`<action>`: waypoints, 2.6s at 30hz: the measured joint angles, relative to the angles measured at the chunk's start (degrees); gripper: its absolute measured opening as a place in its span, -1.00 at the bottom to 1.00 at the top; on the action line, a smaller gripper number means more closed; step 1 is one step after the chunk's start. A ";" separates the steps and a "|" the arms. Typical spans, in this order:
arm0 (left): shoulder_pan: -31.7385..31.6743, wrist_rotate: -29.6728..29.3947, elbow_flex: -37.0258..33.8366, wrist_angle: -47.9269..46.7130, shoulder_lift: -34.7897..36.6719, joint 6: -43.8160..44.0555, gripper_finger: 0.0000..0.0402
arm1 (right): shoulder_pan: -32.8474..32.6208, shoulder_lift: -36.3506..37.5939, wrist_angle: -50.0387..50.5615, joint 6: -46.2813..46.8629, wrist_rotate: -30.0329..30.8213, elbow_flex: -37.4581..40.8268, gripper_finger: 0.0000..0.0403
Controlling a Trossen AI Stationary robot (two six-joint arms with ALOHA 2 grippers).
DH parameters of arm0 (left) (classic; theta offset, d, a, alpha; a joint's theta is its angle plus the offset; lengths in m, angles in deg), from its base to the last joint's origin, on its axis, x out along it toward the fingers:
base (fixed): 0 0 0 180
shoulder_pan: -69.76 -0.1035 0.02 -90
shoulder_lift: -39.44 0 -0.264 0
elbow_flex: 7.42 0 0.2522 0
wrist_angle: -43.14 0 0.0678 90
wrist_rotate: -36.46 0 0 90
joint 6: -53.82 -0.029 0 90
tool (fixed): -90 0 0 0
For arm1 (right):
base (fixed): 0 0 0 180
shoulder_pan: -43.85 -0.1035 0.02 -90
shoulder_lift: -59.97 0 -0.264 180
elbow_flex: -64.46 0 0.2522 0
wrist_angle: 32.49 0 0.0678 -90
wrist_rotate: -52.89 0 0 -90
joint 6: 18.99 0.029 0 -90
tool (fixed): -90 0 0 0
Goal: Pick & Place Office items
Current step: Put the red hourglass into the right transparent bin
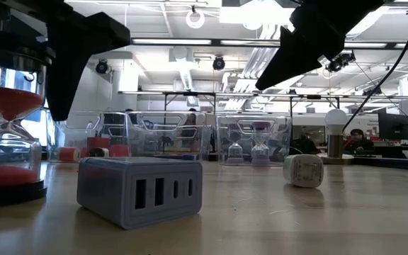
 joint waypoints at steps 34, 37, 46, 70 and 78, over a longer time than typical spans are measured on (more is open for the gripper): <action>-1.11 -13.70 1.05 -4.45 16.23 10.36 -0.04 | -1.27 0.00 -25.56 -2.40 -10.99 0.00 0.65; -1.24 -21.45 1.07 -3.35 19.53 8.67 -0.04 | -1.21 0.00 -36.79 -4.56 -17.58 0.00 0.65; -2.83 -31.15 1.09 8.47 25.62 1.79 -0.05 | 1.14 1.27 -54.01 -3.89 -26.57 0.00 0.65; -2.10 -35.77 1.09 11.79 26.58 0.00 -0.05 | 1.07 10.15 -52.44 -40.89 -47.61 0.00 0.65; -2.10 -35.79 1.09 11.79 26.58 0.07 -0.04 | -1.08 9.97 -57.55 -42.01 -28.04 0.00 0.65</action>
